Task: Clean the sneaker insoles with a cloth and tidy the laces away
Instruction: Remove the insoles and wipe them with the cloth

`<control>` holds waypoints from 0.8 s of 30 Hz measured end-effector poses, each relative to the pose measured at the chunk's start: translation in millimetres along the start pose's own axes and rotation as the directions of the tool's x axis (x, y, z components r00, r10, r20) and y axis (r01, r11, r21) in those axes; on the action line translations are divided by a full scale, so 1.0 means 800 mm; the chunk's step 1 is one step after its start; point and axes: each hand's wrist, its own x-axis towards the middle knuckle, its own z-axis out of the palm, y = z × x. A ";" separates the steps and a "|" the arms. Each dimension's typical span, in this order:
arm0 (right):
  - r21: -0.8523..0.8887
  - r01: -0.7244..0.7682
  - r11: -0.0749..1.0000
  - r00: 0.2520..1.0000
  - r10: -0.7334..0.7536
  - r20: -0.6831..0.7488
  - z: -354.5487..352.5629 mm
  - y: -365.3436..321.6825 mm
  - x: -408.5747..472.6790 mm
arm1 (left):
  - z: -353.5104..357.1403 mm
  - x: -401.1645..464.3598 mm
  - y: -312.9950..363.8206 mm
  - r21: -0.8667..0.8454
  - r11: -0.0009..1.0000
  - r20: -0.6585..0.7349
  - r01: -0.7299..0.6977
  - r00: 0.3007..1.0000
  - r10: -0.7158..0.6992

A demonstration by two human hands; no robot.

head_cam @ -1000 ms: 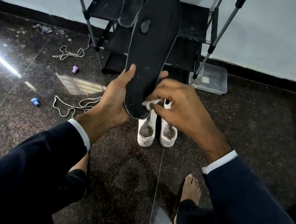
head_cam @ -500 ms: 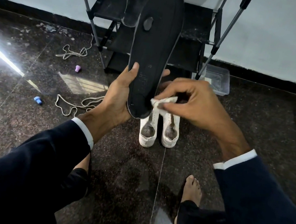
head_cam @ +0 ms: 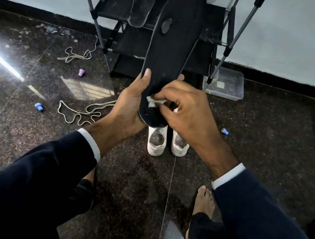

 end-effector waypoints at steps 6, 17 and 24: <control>0.155 -0.011 0.988 0.914 -0.053 0.403 -0.014 -0.008 0.001 | -0.009 0.000 0.006 0.036 0.999 0.014 -0.038 0.999 0.038; 0.153 -0.169 0.974 0.960 0.198 -0.198 -0.022 0.003 0.007 | 0.012 -0.002 -0.007 -0.002 0.999 -0.048 -0.039 0.998 0.038; 0.134 0.045 0.990 0.999 -0.047 0.013 0.017 -0.017 -0.005 | -0.006 0.002 0.001 0.010 1.000 0.033 0.022 0.999 -0.023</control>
